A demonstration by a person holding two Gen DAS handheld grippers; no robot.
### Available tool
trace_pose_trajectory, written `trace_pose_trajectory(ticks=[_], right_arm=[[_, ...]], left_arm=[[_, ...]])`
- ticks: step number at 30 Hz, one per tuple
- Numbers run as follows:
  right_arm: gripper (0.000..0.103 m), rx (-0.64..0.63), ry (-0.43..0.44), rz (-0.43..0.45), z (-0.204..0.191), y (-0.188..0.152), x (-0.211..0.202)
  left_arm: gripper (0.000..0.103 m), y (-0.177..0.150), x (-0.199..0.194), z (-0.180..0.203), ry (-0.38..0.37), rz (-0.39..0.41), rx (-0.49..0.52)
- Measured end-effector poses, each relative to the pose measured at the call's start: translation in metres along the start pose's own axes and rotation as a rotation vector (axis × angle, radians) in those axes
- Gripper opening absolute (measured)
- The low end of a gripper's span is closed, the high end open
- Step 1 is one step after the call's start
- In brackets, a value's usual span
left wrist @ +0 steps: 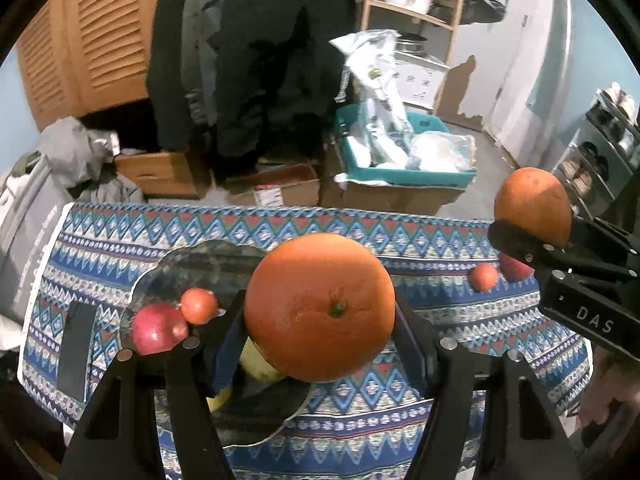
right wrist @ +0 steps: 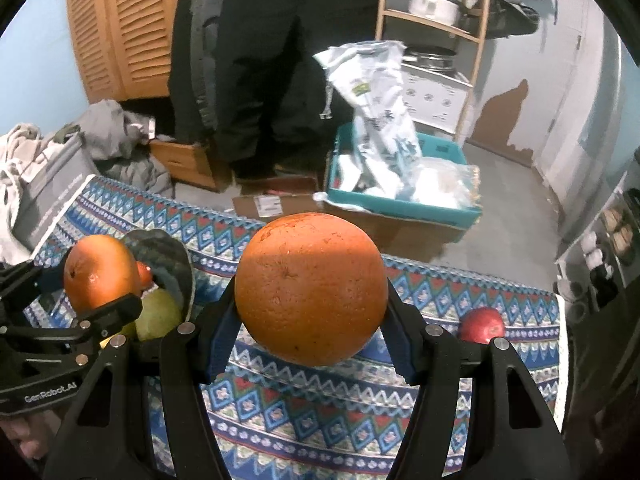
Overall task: Organize fruits
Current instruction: 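Lower the oranges onto the plate with both tools and open them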
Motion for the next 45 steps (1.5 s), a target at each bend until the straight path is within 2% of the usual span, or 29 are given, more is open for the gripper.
trace_pose_trajectory(ticks=[18,32,45], right_arm=[[0.064,-0.062,0.138,-0.049,-0.075,0.029,0.071],[0.064,-0.065,0.252,-0.119,-0.116,0.034,0.12],[0.064,-0.083,0.296,-0.17,-0.135,0.032,0.144]], left_arm=[[0.069,0.0,0.047,-0.097,0.109,-0.08,-0.153],[0.069,-0.009,0.063,-0.129,0.13,-0.126,-0.204],[0.069,-0.02,0.081,-0.139,0.119,-0.206,-0.24]])
Point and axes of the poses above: each gripper's, at about its wrist camera, not at the fingertips, and x roughly the way its jaws point, z to its right, y to its top, the point moved 5 cm from there along x, roughly the way its jaws point, and after that the axes turned 14 degrees about -x, right-handed, at the moved point
